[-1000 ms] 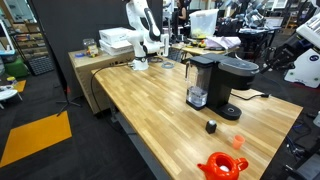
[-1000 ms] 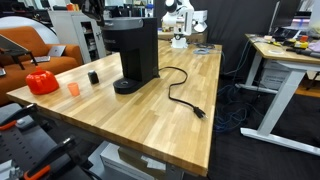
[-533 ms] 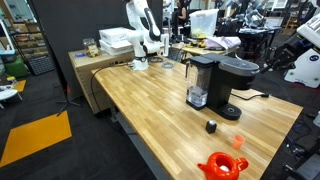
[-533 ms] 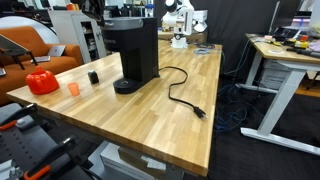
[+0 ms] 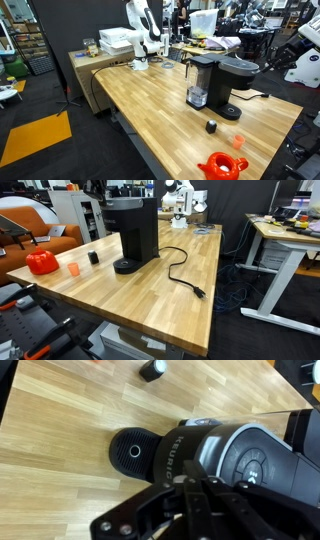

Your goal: Open the lid of the object

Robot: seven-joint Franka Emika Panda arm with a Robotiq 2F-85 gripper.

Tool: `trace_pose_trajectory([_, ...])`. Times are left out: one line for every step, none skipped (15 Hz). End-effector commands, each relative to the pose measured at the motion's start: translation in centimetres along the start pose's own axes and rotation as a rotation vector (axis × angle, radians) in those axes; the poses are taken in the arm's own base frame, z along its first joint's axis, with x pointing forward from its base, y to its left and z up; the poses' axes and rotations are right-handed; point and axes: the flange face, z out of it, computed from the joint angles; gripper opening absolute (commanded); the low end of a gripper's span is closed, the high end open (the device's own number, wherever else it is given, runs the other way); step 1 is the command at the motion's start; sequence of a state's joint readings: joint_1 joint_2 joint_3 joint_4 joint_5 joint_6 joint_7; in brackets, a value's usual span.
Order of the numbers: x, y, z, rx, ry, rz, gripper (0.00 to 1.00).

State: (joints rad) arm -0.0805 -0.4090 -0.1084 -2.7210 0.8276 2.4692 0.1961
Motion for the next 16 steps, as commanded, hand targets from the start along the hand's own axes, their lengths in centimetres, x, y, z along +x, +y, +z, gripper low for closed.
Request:
trace_pose_trajectory([0.29, 0.13, -0.38, 0.006, -0.006, -0.013, 0.0])
trace_pose_trajectory([0.22, 0.08, -0.29, 0.007, -0.008, -0.012, 0.0])
trace_pose_trajectory([0.12, 0.02, -0.18, 0.006, -0.01, -0.013, 0.0])
trace_pose_trajectory([0.02, -0.01, -0.14, 0.006, -0.012, -0.015, 0.0])
trace_pose_trajectory([-0.06, 0.02, -0.08, 0.004, -0.015, -0.017, 0.0])
trace_pose_trajectory([-0.11, 0.03, -0.04, 0.003, -0.017, -0.018, 0.0])
trace_pose_trajectory([-0.18, 0.06, -0.03, 0.001, -0.019, -0.02, 0.0])
trace_pose_trajectory([-0.22, 0.06, -0.04, 0.001, -0.02, -0.021, 0.0])
trace_pose_trajectory([-0.24, 0.06, -0.1, 0.002, -0.02, -0.02, 0.0])
trace_pose_trajectory([-0.21, 0.05, -0.11, 0.002, -0.02, -0.02, 0.0])
trace_pose_trajectory([-0.15, 0.03, -0.04, 0.001, -0.022, -0.018, 0.0])
trace_pose_trajectory([-0.15, 0.0, 0.08, -0.001, -0.025, -0.019, 0.0])
trace_pose_trajectory([-0.23, -0.02, 0.31, -0.005, -0.032, -0.016, 0.0])
trace_pose_trajectory([-0.37, 0.01, 0.43, -0.009, -0.037, -0.018, 0.0])
trace_pose_trajectory([-0.51, 0.14, 0.48, -0.014, -0.043, -0.02, 0.0])
trace_pose_trajectory([-0.54, 0.27, 0.51, -0.018, -0.046, -0.018, 0.0])
